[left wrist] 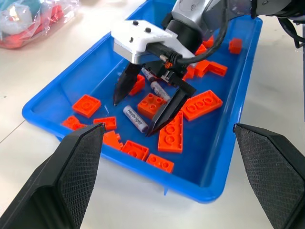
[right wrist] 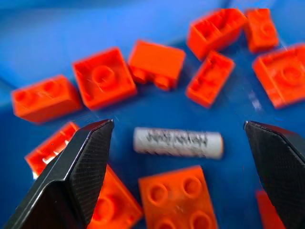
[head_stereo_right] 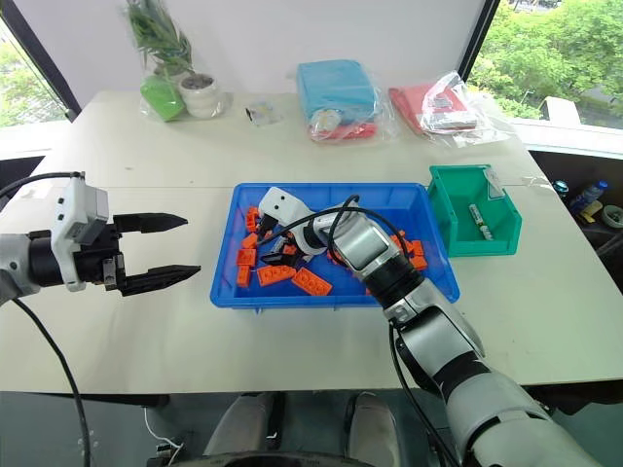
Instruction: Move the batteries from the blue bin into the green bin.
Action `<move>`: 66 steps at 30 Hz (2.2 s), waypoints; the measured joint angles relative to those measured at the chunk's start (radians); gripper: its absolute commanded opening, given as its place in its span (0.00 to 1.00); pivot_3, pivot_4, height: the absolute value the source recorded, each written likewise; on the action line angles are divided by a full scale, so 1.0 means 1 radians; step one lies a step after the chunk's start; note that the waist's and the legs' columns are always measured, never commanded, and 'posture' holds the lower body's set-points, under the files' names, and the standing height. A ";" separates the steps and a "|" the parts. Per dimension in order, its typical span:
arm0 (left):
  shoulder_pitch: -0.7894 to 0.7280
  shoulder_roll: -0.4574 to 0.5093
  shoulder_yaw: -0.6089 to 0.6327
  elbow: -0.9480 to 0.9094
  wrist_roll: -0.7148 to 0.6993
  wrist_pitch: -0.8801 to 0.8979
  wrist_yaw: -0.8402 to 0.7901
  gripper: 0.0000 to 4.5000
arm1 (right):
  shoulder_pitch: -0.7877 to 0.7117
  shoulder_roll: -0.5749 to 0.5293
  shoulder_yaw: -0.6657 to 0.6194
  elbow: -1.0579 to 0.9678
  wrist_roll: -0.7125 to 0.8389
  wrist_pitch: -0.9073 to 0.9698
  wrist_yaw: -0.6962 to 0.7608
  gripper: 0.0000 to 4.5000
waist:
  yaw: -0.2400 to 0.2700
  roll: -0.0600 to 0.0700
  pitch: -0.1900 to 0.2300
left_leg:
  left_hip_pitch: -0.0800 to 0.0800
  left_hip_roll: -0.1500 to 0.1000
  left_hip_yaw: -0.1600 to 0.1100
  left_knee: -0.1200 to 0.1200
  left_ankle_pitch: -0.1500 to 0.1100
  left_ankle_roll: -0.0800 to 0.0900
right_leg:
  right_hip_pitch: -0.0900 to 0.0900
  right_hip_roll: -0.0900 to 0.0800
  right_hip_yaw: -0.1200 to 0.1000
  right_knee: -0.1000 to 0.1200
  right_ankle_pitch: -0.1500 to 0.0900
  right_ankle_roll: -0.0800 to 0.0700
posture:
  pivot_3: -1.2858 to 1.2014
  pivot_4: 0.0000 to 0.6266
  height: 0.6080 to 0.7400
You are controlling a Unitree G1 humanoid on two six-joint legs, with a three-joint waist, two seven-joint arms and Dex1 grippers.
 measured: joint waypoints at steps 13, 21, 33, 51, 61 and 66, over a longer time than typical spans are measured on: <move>-0.032 0.000 -0.009 0.037 0.010 -0.024 -0.006 1.00 | 0.001 0.012 -0.008 0.051 -0.032 -0.057 0.013 0.71 | -0.014 0.000 0.000 | 0.000 0.001 0.000 0.001 0.000 -0.001 | -0.001 0.000 0.001 0.000 0.001 -0.001 | 0.52 0.24 0.55; -0.054 -0.003 -0.027 0.061 0.025 -0.030 -0.018 1.00 | 0.011 0.031 -0.028 0.041 -0.027 -0.030 0.026 0.51 | -0.013 0.000 0.000 | 0.000 0.001 0.000 0.001 0.000 -0.001 | 0.000 0.000 0.001 0.000 0.002 -0.003 | 0.52 0.24 0.55; -0.049 -0.023 -0.054 0.087 0.046 -0.060 -0.035 1.00 | 0.012 -0.187 -0.335 -0.291 0.091 0.205 0.009 0.51 | 0.002 -0.001 0.000 | 0.000 0.001 0.002 0.002 -0.001 -0.003 | 0.000 0.000 0.001 -0.001 0.002 -0.003 | 0.52 0.24 0.55; -0.151 -0.077 -0.159 0.168 0.091 -0.097 -0.052 1.00 | 0.248 -0.655 -0.620 -0.130 0.078 0.070 -0.072 0.98 | -0.015 -0.003 -0.002 | 0.000 0.013 0.020 0.000 0.000 0.000 | 0.002 0.000 -0.001 -0.011 0.006 -0.004 | 0.52 0.24 0.55; -0.159 -0.076 -0.153 0.162 0.087 -0.087 -0.046 1.00 | 0.160 -0.545 -0.531 -0.283 0.227 0.079 0.101 0.98 | -0.011 -0.004 -0.003 | 0.001 0.016 0.019 0.001 0.000 0.000 | 0.000 0.001 -0.001 -0.013 0.007 -0.004 | 0.52 0.24 0.55; -0.144 -0.076 -0.149 0.133 0.085 -0.084 -0.036 1.00 | 0.179 -0.384 -0.353 -0.424 0.289 0.201 0.101 0.98 | -0.006 -0.004 -0.003 | 0.000 0.016 0.018 0.001 0.000 0.000 | -0.002 0.001 -0.001 -0.012 0.009 -0.009 | 0.52 0.24 0.55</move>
